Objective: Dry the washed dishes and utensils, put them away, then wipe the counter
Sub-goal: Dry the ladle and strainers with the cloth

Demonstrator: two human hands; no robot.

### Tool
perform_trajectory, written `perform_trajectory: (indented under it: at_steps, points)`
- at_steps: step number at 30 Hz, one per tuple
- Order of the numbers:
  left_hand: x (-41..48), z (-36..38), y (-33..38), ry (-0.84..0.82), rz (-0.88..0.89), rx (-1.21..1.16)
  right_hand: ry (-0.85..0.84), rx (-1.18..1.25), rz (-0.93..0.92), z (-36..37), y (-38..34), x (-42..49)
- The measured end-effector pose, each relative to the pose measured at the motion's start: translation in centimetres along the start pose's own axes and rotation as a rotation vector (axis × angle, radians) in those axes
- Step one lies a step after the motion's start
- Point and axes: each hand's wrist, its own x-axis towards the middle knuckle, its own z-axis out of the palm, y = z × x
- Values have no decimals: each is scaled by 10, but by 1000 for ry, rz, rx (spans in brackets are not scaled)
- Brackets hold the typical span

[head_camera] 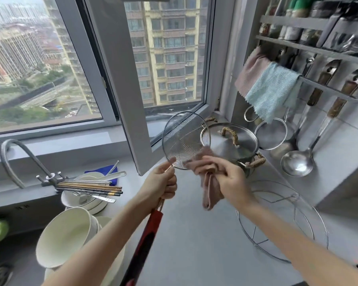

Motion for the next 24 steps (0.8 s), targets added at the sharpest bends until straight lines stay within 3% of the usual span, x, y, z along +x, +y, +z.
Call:
perform_trajectory:
  at_steps: [2,3,5,8,15,18,21,24]
  points:
    - [2,5,-6,47,54,8,256,401,271,1,-3,5]
    - [3,9,-9,59,71,15,305,563,391,3,-3,11]
    - [2,20,-13,76,90,48,288,823,543,14,-4,20]
    - [2,32,-19,54,84,103,218,964,586,28,-10,29]
    - [-4,29,-1,-119,-43,338,374,811,626,35,-28,46]
    - [-8,8,22,-35,12,350,383,548,512,24,-30,45]
    - [-5,7,44,39,85,308,239,315,372,16,-39,42]
    - [7,17,50,259,198,306,101,321,376,19,-47,32]
